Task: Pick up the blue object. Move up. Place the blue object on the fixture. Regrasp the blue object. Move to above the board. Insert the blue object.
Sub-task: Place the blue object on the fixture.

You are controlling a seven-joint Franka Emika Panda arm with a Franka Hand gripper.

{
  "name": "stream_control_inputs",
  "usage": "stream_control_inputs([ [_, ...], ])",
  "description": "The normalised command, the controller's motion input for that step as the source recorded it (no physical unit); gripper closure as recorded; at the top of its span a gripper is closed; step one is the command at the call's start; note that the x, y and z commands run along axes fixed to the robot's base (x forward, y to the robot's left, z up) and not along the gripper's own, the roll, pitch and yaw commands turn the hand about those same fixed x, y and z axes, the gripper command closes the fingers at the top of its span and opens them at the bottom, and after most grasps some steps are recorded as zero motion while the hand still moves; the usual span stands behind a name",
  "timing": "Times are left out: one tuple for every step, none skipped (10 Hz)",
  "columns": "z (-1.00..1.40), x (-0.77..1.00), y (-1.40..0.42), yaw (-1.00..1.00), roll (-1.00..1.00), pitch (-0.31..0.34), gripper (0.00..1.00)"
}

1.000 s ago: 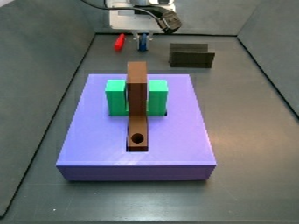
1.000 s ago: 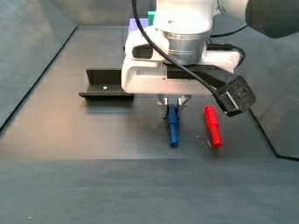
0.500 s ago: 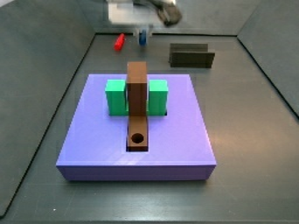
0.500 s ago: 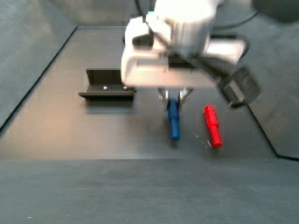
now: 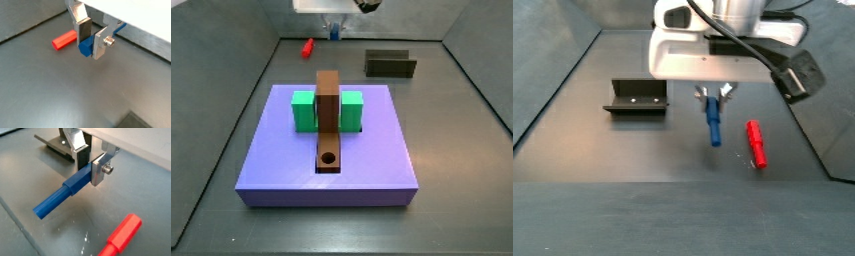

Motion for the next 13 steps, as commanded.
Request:
stream_control_inputs([
  [0.33,0.59,-0.65,0.00,-0.41,-0.114,1.00],
  [0.30,0.63,-0.70,0.03,-0.31,-0.091,1.00],
  [0.34,0.66,-0.66,0.03,-0.33,-0.049,1.00],
  [0.30,0.76,-0.59,0.03,-0.38,0.000,1.00],
  [0.24,0.83,-0.55,0.03,-0.40,0.051,1.00],
  [0.26,0.82,-0.51,0.04,-0.37,0.040,1.00],
  [0.27,0.82,-0.47,0.03,-0.39,0.051,1.00],
  [0.27,0.83,-0.41,0.00,-0.48,0.060,1.00],
  [0.27,0.82,-0.38,0.00,-0.52,0.046,1.00],
  [0.26,0.79,-0.35,0.00,-0.55,0.029,1.00],
  [0.22,0.76,-0.22,0.00,-0.69,0.000,1.00],
  [0.09,0.66,0.00,0.00,-1.00,0.000,1.00],
  [0.00,0.50,0.01,0.06,-1.00,0.000,1.00],
])
